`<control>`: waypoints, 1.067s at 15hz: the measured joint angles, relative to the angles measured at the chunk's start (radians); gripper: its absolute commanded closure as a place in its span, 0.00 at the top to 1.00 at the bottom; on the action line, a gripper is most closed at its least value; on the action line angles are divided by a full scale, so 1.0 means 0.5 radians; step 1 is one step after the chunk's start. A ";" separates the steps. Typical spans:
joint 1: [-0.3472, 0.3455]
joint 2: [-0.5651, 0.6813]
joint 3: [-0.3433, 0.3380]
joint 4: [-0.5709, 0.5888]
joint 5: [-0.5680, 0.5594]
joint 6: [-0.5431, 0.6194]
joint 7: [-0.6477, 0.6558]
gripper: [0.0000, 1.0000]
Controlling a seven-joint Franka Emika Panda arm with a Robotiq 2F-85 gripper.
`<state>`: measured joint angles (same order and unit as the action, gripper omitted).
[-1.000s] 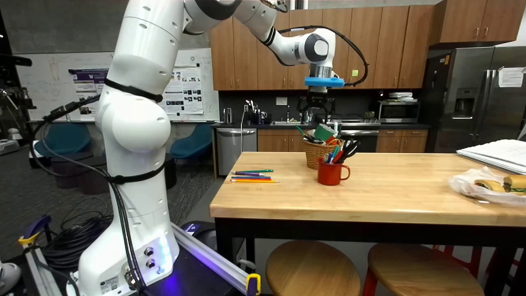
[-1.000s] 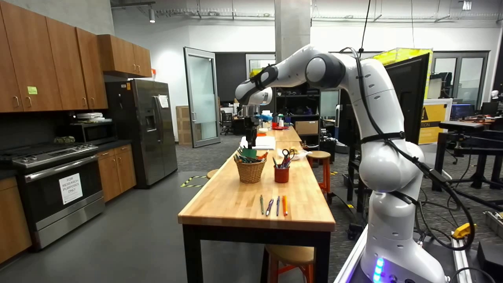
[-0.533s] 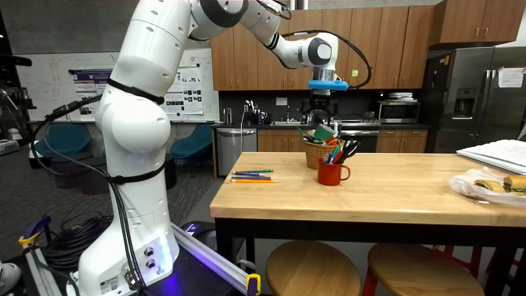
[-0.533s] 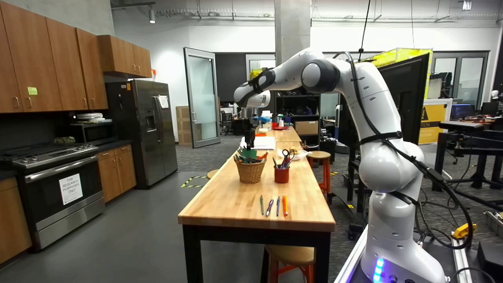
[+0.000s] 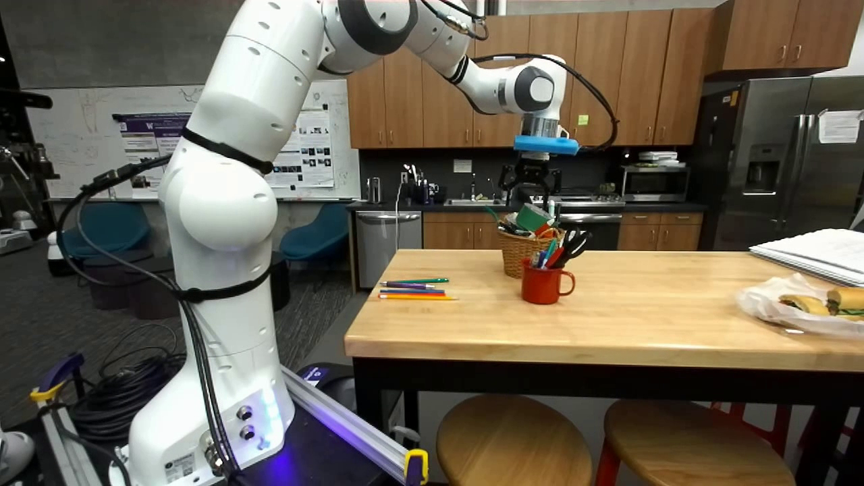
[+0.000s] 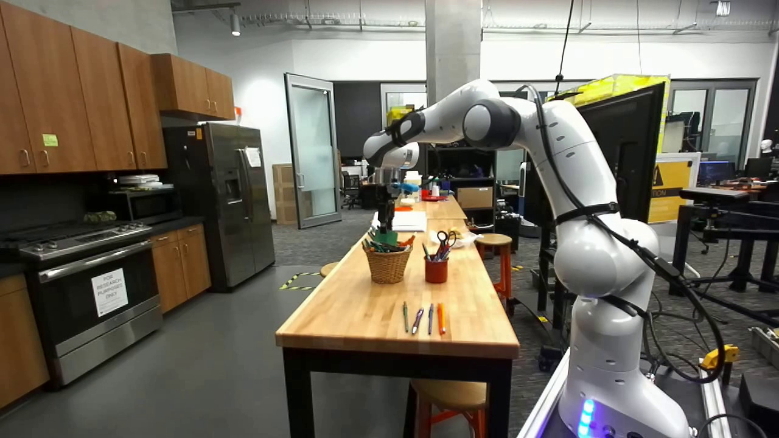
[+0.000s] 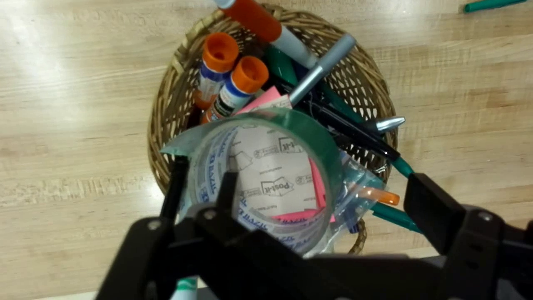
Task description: Put the tape on the table
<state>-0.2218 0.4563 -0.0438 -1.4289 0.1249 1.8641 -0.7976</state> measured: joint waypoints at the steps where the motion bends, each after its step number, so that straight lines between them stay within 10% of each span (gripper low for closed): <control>1: -0.008 0.007 0.002 0.009 0.012 -0.002 -0.005 1.00; 12: -0.087 0.078 0.031 0.051 0.261 -0.026 -0.011 1.00; 13: -0.091 0.081 0.033 0.051 0.279 -0.027 -0.011 0.75; 16: -0.096 0.083 0.035 0.052 0.313 -0.030 -0.011 0.61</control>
<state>-0.2697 0.4977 -0.0266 -1.4027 0.2817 1.8489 -0.8030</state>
